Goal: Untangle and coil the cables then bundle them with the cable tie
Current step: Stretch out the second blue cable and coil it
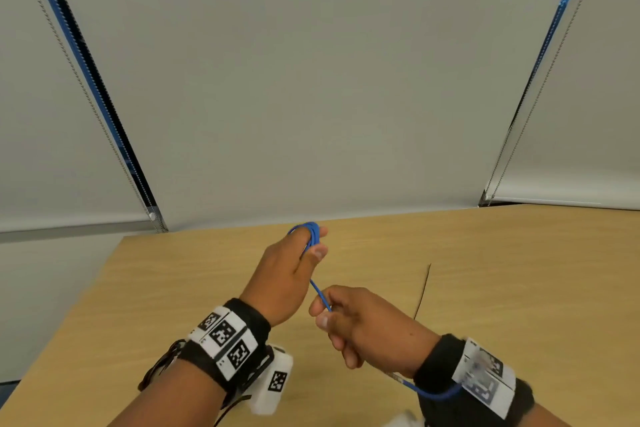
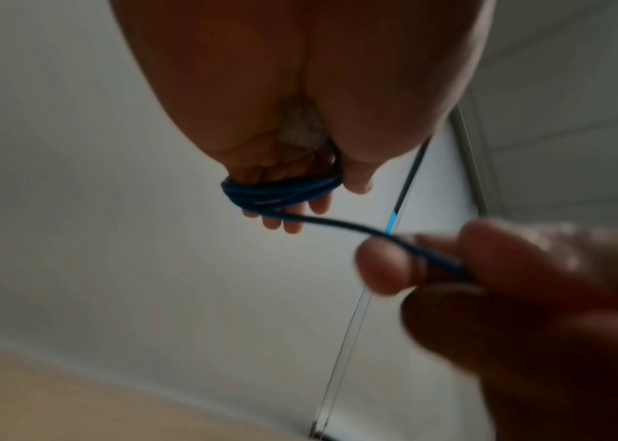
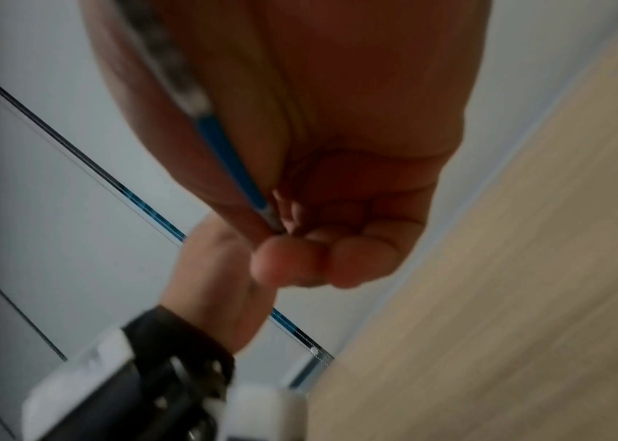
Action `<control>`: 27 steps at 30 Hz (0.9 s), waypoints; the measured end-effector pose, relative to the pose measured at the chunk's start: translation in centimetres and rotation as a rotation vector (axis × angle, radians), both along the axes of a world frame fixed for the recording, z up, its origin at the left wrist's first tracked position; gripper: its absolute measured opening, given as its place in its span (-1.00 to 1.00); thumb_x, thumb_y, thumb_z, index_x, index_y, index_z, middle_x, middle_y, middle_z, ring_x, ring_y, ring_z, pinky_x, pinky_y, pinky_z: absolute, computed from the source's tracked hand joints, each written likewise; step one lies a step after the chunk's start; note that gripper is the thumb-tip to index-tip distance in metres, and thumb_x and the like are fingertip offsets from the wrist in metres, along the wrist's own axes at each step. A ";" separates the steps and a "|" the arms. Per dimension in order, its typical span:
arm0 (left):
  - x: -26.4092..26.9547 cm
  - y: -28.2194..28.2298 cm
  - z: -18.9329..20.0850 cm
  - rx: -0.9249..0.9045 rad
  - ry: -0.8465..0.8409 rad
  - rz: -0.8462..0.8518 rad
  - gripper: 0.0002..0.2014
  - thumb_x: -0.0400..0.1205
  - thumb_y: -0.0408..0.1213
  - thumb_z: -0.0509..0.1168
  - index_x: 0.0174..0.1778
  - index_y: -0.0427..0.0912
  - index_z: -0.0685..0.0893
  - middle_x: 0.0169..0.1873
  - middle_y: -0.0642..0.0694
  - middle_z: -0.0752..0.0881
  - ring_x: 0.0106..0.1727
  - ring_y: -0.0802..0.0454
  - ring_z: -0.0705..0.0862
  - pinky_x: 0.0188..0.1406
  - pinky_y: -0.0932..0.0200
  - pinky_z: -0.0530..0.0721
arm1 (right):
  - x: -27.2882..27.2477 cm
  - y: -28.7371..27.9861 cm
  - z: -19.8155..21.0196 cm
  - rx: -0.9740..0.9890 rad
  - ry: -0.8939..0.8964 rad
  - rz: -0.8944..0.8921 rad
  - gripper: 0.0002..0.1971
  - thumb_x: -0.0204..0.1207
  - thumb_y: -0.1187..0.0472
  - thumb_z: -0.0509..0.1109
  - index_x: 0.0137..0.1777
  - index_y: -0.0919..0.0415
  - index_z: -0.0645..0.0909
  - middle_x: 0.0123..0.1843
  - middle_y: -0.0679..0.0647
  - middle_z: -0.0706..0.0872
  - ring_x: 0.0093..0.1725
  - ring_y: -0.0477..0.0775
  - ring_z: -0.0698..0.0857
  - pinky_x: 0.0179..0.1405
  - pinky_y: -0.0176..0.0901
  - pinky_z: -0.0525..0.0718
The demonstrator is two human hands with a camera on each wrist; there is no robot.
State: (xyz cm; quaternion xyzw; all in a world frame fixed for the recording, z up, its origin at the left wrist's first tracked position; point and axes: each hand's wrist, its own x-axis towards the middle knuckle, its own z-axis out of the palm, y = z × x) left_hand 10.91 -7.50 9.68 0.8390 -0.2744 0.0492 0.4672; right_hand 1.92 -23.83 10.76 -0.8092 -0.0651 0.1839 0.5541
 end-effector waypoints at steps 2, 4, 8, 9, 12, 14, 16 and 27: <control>0.1 0.0 -0.9 0.097 -0.021 -0.034 -0.79 0.80 -0.13 0.17 0.12 -0.18 0.62 0.28 0.10 0.73 0.25 0.32 0.67 0.20 0.35 0.60 | 0.3 -0.8 0.6 -0.103 -0.014 0.003 -0.82 0.72 0.10 0.25 0.11 0.14 0.64 -0.38 -0.06 0.62 -0.52 -0.11 0.60 -0.41 -0.23 0.60; -0.1 0.0 -1.5 0.210 -0.052 -0.060 -0.71 0.80 -0.05 0.13 -0.07 -0.18 0.56 -0.05 0.05 0.75 -0.04 0.16 0.70 -0.02 0.04 0.63 | 0.7 -1.7 1.1 -0.214 -0.087 0.008 -0.81 0.71 0.06 0.27 -0.04 0.10 0.64 -0.38 -0.08 0.62 -0.53 -0.15 0.58 -0.43 -0.21 0.57; -0.9 0.0 -2.4 0.056 0.292 -0.170 -0.43 0.70 0.25 -0.01 -0.33 -0.11 0.62 -0.43 -0.06 0.74 -0.20 0.10 0.78 -0.04 0.05 0.64 | 1.6 -2.9 2.2 -0.520 -0.436 -0.007 -0.75 0.72 0.01 0.27 -0.21 -0.13 0.64 -0.34 -0.10 0.64 -0.37 -0.15 0.57 -0.29 -0.10 0.61; -1.2 0.0 -2.5 -0.041 0.434 -0.219 -0.41 0.70 0.26 0.01 -0.39 -0.11 0.62 -0.52 -0.08 0.71 -0.18 0.00 0.83 -0.01 0.07 0.67 | 1.8 -3.0 2.2 -0.594 -0.525 -0.027 -0.78 0.73 -0.01 0.25 -0.12 -0.12 0.66 -0.26 -0.12 0.66 -0.26 -0.11 0.61 -0.18 -0.02 0.64; -2.3 -0.2 -2.5 -0.357 0.723 -0.360 -0.40 0.69 0.29 0.11 -0.43 -0.14 0.59 -0.64 -0.11 0.51 -0.41 -0.17 0.73 -0.06 -0.05 0.73 | 1.9 -3.0 1.6 -0.565 -0.697 -0.060 -0.81 0.76 0.00 0.20 0.04 -0.02 0.63 -0.07 -0.10 0.64 -0.11 -0.03 0.62 -0.08 -0.02 0.62; -2.7 -0.3 -2.2 -0.547 0.829 -0.441 -0.41 0.72 0.25 0.14 -0.37 -0.20 0.56 -0.60 -0.11 0.45 -0.46 -0.13 0.62 -0.10 -0.11 0.73 | 1.9 -2.8 0.8 -0.394 -0.677 -0.081 -0.83 0.79 0.03 0.17 0.02 -0.02 0.55 -0.15 -0.05 0.68 -0.21 -0.06 0.62 -0.18 -0.08 0.61; -3.0 -0.6 -1.8 -0.648 0.862 -0.458 -0.45 0.71 0.22 0.19 -0.35 -0.20 0.54 -0.58 -0.10 0.42 -0.46 -0.09 0.58 -0.16 -0.09 0.72 | 1.7 -2.6 -0.1 -0.242 -0.615 -0.136 -0.82 0.81 0.03 0.13 -0.04 -0.06 0.47 -0.25 0.03 0.70 -0.31 -0.01 0.61 -0.28 -0.07 0.57; -2.9 -0.9 -1.7 -0.623 0.638 -0.272 -0.68 0.70 -0.02 0.26 -0.26 -0.16 0.59 -0.41 -0.12 0.56 -0.22 -0.09 0.69 -0.05 0.04 0.69 | 2.1 -1.1 -0.7 -0.075 -0.618 -0.268 -0.79 0.82 0.05 0.08 -0.09 -0.09 0.41 -0.43 -0.15 0.64 -0.48 -0.19 0.55 -0.49 -0.25 0.52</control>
